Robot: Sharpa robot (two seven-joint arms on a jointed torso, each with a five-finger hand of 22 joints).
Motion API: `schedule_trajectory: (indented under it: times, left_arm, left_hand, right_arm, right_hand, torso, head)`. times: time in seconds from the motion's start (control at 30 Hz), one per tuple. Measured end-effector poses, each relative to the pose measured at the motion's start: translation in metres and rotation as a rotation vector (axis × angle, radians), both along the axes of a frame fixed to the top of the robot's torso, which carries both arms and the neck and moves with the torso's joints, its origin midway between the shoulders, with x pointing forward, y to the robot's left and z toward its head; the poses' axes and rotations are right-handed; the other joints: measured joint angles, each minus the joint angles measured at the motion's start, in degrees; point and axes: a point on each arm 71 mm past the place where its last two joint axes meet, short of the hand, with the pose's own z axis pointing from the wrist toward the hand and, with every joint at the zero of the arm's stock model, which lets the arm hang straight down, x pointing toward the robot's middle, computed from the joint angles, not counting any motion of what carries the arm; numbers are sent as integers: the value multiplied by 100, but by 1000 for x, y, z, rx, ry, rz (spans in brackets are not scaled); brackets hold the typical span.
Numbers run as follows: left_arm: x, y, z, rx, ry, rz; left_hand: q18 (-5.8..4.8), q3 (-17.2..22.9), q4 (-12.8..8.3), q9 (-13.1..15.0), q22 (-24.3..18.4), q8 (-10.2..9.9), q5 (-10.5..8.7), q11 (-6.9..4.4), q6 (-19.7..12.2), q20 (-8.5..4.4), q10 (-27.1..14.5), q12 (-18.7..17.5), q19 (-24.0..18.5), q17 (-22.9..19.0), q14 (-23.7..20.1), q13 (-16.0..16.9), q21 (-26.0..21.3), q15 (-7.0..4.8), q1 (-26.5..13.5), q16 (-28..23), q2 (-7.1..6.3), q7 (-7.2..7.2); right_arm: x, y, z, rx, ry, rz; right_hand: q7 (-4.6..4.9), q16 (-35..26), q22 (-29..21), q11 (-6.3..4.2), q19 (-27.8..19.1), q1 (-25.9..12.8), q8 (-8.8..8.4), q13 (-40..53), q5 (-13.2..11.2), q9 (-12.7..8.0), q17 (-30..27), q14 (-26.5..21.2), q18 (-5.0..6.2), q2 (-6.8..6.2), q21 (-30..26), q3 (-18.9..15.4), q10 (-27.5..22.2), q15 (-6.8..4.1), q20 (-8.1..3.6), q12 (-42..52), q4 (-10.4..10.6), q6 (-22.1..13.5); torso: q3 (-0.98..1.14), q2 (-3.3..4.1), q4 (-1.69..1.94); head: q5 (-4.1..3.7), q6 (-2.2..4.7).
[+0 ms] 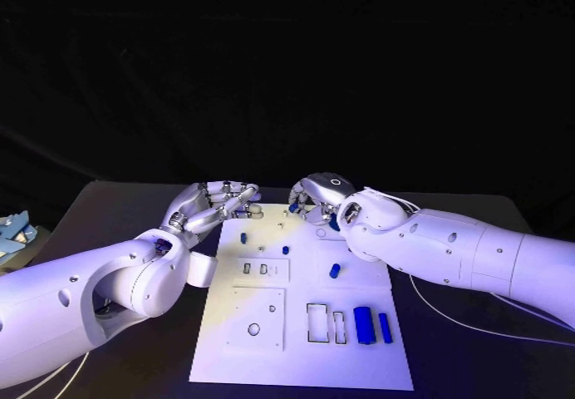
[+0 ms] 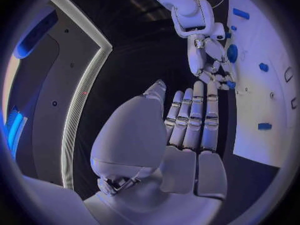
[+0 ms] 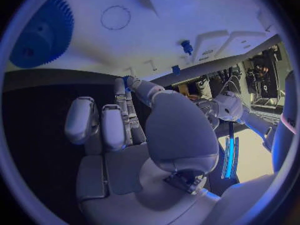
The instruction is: Assemble the parts on the task board
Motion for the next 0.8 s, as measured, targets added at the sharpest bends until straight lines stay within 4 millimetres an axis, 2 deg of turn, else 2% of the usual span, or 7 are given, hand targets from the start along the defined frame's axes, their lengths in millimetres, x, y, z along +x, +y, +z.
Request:
schedule_trajectory:
  times: [0.07,0.8]
  left_arm:
    - [0,0,0,0,0,0]
    - [1,-2,1,-4,1,-4]
  left_hand:
    - [0,0,0,0,0,0,0,0,0,0,0,0,0,0,0,0,0,0,0,0,0,0]
    - [0,16,-16,1,-5,0,0,21,0,0,-21,-22,0,6,0,0,0,0,0,0,0,0]
  right_arm:
    - [0,1,-1,2,2,1]
    - [4,9,-6,10,6,-3]
  right_hand:
    - [1,21,0,21,0,-22,86,8,0,0,0,0,0,-23,0,0,-21,0,0,0,0,-2]
    - [24,21,13,21,0,-61,217,15,-4,0,12,0,0,-15,22,0,-21,0,0,-24,0,-86]
  torso:
    - [-3,3,4]
    - [-4,12,4]
  head:
    - [2,-7]
    - [59,-44]
